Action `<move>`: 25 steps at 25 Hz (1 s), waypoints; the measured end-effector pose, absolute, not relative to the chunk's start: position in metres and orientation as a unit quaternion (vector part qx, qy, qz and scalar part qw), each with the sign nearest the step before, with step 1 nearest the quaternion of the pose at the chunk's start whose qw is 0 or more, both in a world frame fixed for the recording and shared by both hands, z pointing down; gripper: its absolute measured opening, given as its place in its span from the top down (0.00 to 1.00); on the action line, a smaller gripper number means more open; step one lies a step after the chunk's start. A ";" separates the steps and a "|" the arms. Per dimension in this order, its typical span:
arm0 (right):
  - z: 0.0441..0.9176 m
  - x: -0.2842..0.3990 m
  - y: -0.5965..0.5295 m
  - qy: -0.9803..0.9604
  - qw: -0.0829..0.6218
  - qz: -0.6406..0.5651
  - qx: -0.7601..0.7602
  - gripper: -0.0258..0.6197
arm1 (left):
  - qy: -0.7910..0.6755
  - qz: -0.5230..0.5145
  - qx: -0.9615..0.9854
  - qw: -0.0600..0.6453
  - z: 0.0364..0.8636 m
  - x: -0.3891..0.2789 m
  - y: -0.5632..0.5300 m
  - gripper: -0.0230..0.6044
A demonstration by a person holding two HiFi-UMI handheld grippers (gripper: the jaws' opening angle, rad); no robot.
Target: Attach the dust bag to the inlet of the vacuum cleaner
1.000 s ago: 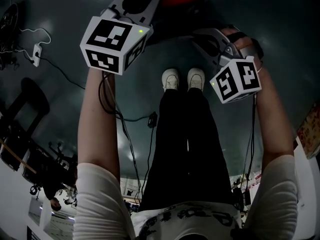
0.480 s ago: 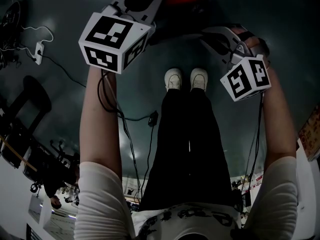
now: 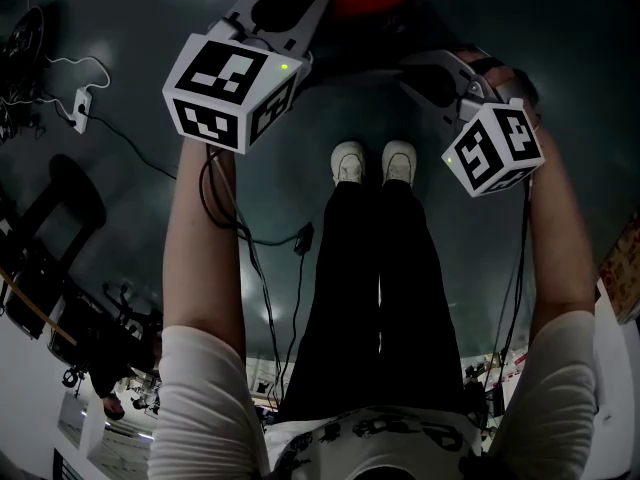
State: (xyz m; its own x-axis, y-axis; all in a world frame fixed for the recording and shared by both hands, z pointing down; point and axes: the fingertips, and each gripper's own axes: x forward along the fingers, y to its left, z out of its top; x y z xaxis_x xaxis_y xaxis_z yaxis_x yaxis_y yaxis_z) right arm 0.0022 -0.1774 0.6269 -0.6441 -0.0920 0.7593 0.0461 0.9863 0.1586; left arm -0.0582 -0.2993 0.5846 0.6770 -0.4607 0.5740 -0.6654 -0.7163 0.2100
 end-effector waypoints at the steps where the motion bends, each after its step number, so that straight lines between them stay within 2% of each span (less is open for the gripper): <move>1: 0.627 0.004 -0.178 -0.905 0.418 -0.079 0.015 0.92 | -0.315 0.249 0.892 0.206 0.585 -0.059 -0.299 0.96; 15: 0.627 0.000 -0.178 -0.906 0.416 -0.053 0.052 0.89 | -0.335 0.242 0.890 0.190 0.585 -0.060 -0.295 0.96; 20: 0.621 0.010 -0.186 -0.908 0.406 -0.015 0.099 0.68 | -0.358 0.241 0.883 0.186 0.582 -0.059 -0.300 0.96; 25: 0.609 0.018 -0.181 -0.916 0.382 0.023 0.124 0.67 | -0.364 0.235 0.881 0.190 0.578 -0.057 -0.297 0.96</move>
State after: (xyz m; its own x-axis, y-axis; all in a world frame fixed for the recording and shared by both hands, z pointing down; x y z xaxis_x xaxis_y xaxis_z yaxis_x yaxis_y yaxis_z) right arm 0.0183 -0.1806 0.6090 -0.6777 -0.2094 0.7048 -0.2449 0.9681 0.0521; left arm -0.0572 -0.2975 0.5784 0.6242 -0.5516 0.5533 -0.7308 -0.6626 0.1639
